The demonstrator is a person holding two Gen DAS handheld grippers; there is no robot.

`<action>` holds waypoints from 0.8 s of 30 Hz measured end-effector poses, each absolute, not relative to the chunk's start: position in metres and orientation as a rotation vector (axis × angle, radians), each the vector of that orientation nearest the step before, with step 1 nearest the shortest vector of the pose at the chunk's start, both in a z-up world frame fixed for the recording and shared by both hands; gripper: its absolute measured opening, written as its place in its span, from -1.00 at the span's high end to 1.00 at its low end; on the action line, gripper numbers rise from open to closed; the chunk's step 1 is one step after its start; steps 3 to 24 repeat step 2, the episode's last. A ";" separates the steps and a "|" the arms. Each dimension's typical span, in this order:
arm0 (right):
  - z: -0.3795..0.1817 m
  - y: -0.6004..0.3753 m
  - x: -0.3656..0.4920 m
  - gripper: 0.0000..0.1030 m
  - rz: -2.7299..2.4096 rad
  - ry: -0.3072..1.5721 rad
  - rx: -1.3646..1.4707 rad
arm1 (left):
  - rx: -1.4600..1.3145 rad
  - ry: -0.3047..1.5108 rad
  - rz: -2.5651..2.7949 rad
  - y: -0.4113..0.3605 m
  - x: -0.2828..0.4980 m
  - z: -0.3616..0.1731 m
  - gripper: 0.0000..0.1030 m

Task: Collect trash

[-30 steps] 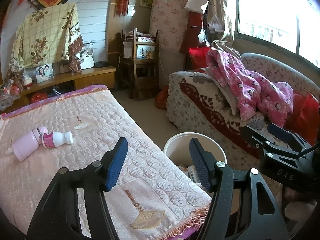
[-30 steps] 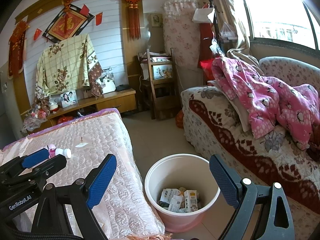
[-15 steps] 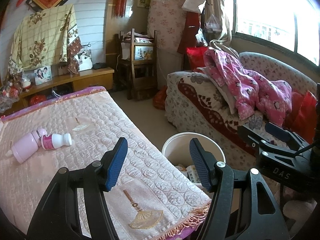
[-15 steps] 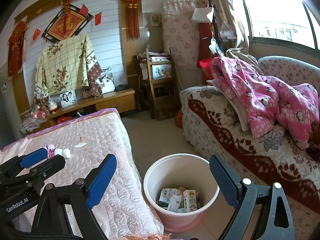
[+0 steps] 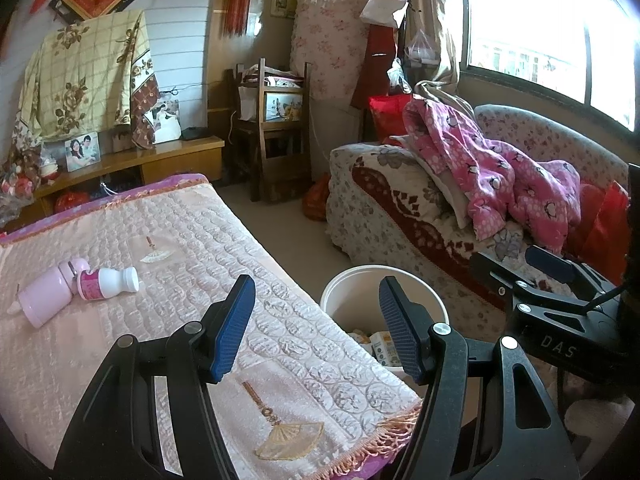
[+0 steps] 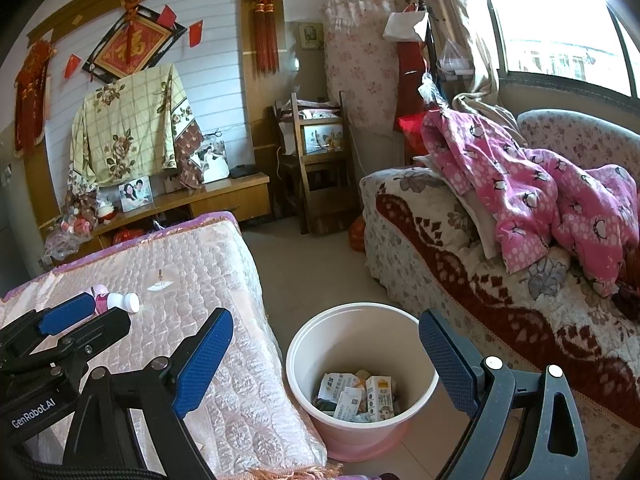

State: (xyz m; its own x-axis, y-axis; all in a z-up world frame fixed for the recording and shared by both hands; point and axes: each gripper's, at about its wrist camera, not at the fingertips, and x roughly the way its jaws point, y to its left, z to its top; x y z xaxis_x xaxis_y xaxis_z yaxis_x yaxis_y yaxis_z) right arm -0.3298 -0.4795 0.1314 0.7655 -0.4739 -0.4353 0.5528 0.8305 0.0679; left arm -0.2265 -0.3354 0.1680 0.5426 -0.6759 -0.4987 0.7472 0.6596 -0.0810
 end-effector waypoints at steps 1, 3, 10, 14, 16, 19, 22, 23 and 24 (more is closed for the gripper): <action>0.131 -0.479 -0.330 -0.80 -0.561 0.419 0.197 | 0.148 0.528 -0.843 -0.335 -0.226 0.168 -0.23; 0.132 -0.479 -0.330 -0.80 -0.561 0.418 0.198 | 0.148 0.530 -0.840 -0.335 -0.225 0.167 -0.23; 0.132 -0.479 -0.330 -0.80 -0.561 0.418 0.198 | 0.148 0.530 -0.840 -0.335 -0.225 0.167 -0.23; 0.132 -0.479 -0.330 -0.80 -0.561 0.418 0.198 | 0.148 0.530 -0.840 -0.335 -0.225 0.167 -0.23; 0.132 -0.479 -0.330 -0.80 -0.561 0.418 0.198 | 0.148 0.530 -0.840 -0.335 -0.225 0.167 -0.23; 0.132 -0.479 -0.330 -0.80 -0.561 0.418 0.198 | 0.148 0.530 -0.840 -0.335 -0.225 0.167 -0.23; 0.132 -0.479 -0.330 -0.80 -0.561 0.418 0.198 | 0.148 0.530 -0.840 -0.335 -0.225 0.167 -0.23; 0.132 -0.479 -0.330 -0.80 -0.561 0.418 0.198 | 0.148 0.530 -0.840 -0.335 -0.225 0.167 -0.23; 0.132 -0.479 -0.330 -0.80 -0.561 0.418 0.198 | 0.148 0.530 -0.840 -0.335 -0.225 0.167 -0.23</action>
